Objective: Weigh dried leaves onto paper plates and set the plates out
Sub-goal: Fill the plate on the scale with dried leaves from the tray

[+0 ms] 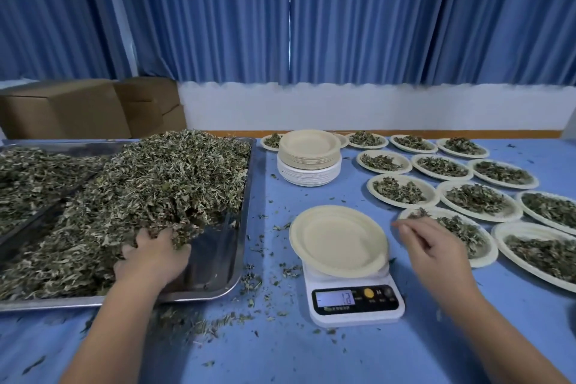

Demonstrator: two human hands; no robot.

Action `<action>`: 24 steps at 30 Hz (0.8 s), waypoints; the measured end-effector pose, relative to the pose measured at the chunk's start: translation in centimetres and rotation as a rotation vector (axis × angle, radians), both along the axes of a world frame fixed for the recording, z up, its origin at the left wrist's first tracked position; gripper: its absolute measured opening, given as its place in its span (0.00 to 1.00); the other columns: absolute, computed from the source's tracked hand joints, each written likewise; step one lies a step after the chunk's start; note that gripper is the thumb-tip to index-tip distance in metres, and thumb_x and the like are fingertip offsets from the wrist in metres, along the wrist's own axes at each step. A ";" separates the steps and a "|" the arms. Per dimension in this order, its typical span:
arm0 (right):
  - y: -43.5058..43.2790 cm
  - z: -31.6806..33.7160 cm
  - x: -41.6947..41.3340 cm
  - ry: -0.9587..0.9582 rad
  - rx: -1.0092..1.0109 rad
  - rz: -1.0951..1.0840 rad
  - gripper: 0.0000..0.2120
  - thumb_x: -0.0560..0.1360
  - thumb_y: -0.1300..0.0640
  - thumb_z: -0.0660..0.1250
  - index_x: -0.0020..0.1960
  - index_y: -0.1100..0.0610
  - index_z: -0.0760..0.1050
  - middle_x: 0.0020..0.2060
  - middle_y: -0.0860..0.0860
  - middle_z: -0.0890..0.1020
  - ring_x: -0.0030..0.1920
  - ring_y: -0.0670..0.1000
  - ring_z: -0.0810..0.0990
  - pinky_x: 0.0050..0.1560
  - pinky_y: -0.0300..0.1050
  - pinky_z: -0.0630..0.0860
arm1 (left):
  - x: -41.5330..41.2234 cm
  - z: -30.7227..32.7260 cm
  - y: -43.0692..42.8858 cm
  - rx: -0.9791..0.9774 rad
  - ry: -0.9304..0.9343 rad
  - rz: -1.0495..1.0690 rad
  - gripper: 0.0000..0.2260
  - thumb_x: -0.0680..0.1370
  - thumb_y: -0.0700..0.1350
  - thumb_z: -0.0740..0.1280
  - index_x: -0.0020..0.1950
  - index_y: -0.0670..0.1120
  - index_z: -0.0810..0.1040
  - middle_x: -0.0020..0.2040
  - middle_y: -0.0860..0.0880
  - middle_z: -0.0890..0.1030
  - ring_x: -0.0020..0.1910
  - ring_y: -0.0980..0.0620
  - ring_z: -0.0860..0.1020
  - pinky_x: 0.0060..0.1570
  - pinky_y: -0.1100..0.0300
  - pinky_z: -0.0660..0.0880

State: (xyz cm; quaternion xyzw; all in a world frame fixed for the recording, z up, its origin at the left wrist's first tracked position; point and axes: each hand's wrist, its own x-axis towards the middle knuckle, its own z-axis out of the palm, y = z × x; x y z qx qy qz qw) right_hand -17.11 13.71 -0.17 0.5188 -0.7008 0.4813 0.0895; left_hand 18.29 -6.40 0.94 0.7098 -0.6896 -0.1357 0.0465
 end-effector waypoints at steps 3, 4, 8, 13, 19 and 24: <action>0.3 -1.5 -0.9 -0.105 0.030 -0.029 0.09 0.78 0.60 0.63 0.51 0.54 0.82 0.44 0.38 0.80 0.47 0.36 0.77 0.42 0.29 0.70 | -0.1 -0.2 -0.1 0.025 0.082 -0.105 0.27 0.80 0.59 0.59 0.76 0.52 0.62 0.77 0.41 0.57 0.73 0.39 0.62 0.69 0.48 0.64; 0.3 -1.7 -1.1 -0.127 0.035 -0.032 0.09 0.79 0.59 0.63 0.51 0.53 0.82 0.45 0.36 0.79 0.48 0.34 0.77 0.43 0.30 0.69 | -0.2 0.0 0.0 0.017 0.085 -0.144 0.25 0.80 0.59 0.59 0.75 0.52 0.65 0.75 0.41 0.63 0.70 0.41 0.68 0.65 0.52 0.68; 0.4 -2.0 -1.4 -0.175 0.037 -0.039 0.09 0.79 0.58 0.63 0.50 0.52 0.82 0.44 0.33 0.79 0.48 0.37 0.77 0.46 0.36 0.69 | -0.4 1.2 1.8 -0.038 0.075 -0.224 0.17 0.80 0.59 0.59 0.66 0.57 0.73 0.42 0.55 0.80 0.31 0.57 0.79 0.31 0.63 0.71; 0.5 -2.0 -1.6 -0.208 0.035 -0.042 0.09 0.79 0.58 0.63 0.49 0.52 0.82 0.44 0.33 0.79 0.48 0.32 0.75 0.45 0.30 0.68 | -2.1 1.2 4.1 -0.188 -0.086 -0.336 0.22 0.80 0.63 0.52 0.71 0.57 0.70 0.69 0.49 0.72 0.62 0.47 0.75 0.61 0.49 0.74; 0.5 -2.2 -1.7 -0.225 0.037 -0.044 0.09 0.79 0.59 0.63 0.49 0.53 0.82 0.43 0.35 0.79 0.47 0.41 0.77 0.45 0.40 0.69 | -3.4 0.3 5.9 -0.110 0.044 -0.368 0.25 0.80 0.65 0.48 0.68 0.57 0.72 0.68 0.53 0.71 0.63 0.50 0.72 0.61 0.52 0.71; 0.6 -2.3 -1.7 -0.252 0.038 -0.026 0.09 0.79 0.58 0.63 0.48 0.51 0.81 0.41 0.38 0.81 0.44 0.40 0.78 0.42 0.42 0.71 | -4.4 0.2 7.3 -0.310 -0.160 -0.397 0.24 0.80 0.65 0.47 0.63 0.57 0.77 0.64 0.56 0.72 0.61 0.48 0.71 0.60 0.48 0.70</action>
